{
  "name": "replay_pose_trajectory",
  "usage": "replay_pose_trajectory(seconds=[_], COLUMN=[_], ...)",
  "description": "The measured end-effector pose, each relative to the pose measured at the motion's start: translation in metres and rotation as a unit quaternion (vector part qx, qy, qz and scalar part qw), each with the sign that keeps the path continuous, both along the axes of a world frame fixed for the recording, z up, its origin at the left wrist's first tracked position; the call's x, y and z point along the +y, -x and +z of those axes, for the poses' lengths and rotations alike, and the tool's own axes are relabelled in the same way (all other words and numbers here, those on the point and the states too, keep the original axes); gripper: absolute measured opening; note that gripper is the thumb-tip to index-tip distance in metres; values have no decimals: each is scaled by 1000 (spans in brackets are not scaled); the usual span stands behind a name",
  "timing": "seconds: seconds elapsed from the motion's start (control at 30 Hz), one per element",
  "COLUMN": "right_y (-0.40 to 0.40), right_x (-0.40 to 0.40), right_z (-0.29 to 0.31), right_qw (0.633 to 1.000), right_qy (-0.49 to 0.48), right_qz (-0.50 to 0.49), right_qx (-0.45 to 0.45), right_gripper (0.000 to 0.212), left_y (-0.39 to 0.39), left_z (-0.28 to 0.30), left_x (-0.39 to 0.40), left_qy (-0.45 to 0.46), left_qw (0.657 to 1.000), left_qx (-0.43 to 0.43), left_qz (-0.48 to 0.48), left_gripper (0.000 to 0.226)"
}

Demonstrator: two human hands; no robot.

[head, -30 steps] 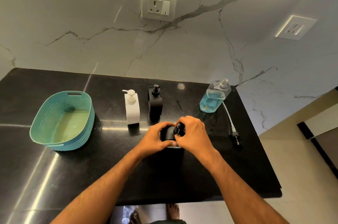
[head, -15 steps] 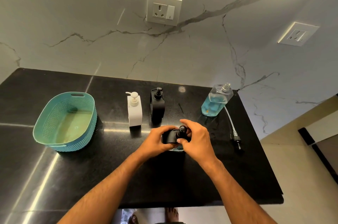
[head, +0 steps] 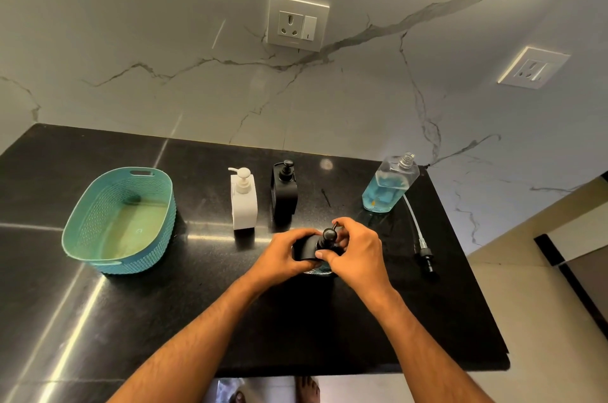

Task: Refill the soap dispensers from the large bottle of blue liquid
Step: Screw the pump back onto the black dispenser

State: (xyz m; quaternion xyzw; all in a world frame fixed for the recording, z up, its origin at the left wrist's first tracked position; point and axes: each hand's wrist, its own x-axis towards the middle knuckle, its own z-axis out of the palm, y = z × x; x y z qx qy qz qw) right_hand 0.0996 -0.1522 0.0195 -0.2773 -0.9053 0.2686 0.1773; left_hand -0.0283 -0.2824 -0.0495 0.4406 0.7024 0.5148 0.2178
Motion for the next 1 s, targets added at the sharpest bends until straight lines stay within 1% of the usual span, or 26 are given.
replay_pose_trajectory(seconds=[0.07,0.2,0.3,0.4,0.53,0.63,0.7,0.77,0.87,0.9,1.0], right_y=[0,-2,1,2,2,5,9,10,8,8,14], right_x=[1,-1,-4,-1,-1,-3,-2,0,1,1,-1], right_z=[1,-1,1,5,4,5,6,7,4,3,6], right_qw=[1000,1000,1000,1000,999,999,999,998,992,990,990], right_qy=[9,21,-2,2,9,-29,-41,-45,-70,-86,-116], right_qz=[-6,22,4,-6,36,17,16,42,100,102,66], right_qx=[1,-2,-15,-13,-7,-16,-27,-33,-35,-36,-33], right_gripper=[72,87,90,91,81,72,70,69,61,57,41], left_y=[0,1,1,1,1,1,0,0,1,1,1], left_z=[0,-4,-2,0,-2,0,2,2,0,-1,-1], left_x=[0,1,1,1,1,1,0,-1,0,0,0], left_qy=[1,8,4,3,8,5,8,12,19,20,21], left_qw=[1000,1000,1000,1000,1000,1000,1000,1000,1000,1000,1000], left_qx=[-1,-2,3,3,4,2,1,-2,-4,-4,-7], left_qz=[-2,-2,-2,-3,-4,-7,-7,-5,-2,-3,-3], left_gripper=[55,57,56,55,55,56,56,57,58,58,58])
